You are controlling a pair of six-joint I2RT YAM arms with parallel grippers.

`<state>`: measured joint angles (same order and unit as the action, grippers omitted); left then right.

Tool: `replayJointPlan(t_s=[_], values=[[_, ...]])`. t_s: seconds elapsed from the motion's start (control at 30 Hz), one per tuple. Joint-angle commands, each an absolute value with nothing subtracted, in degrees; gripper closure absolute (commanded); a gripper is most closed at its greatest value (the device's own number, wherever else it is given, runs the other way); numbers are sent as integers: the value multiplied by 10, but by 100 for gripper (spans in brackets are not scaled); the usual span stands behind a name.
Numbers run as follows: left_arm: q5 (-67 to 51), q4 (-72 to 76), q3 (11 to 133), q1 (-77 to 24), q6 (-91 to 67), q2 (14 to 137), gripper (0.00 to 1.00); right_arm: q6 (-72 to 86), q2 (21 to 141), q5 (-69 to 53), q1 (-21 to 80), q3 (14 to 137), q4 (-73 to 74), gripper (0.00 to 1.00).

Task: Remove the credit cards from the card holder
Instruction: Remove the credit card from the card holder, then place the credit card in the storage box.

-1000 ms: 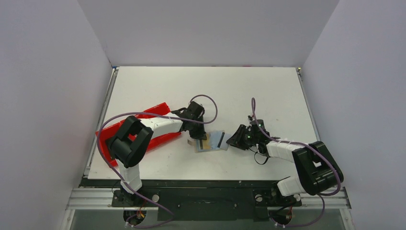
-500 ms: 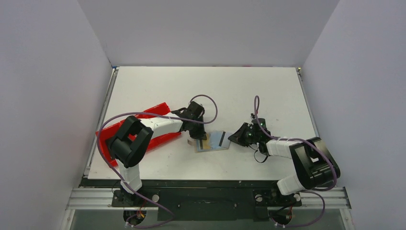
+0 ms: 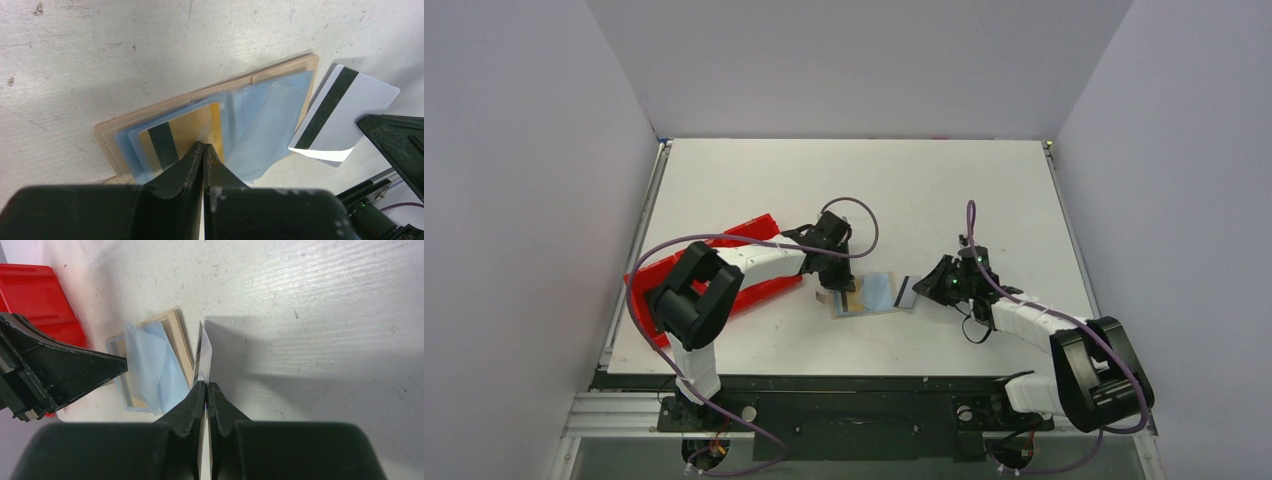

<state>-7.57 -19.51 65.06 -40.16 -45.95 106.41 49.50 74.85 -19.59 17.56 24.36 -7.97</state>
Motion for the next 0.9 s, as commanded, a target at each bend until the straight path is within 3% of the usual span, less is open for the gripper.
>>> replayJointPlan(t_s=[0.0, 0.87], values=[[-5, -273, 649, -402, -423, 1063, 100, 471, 725, -173, 172, 263, -41, 100], [-111, -204, 677, -440, -418, 1035, 100, 460, 672, -169, 176, 290, 19, 100]])
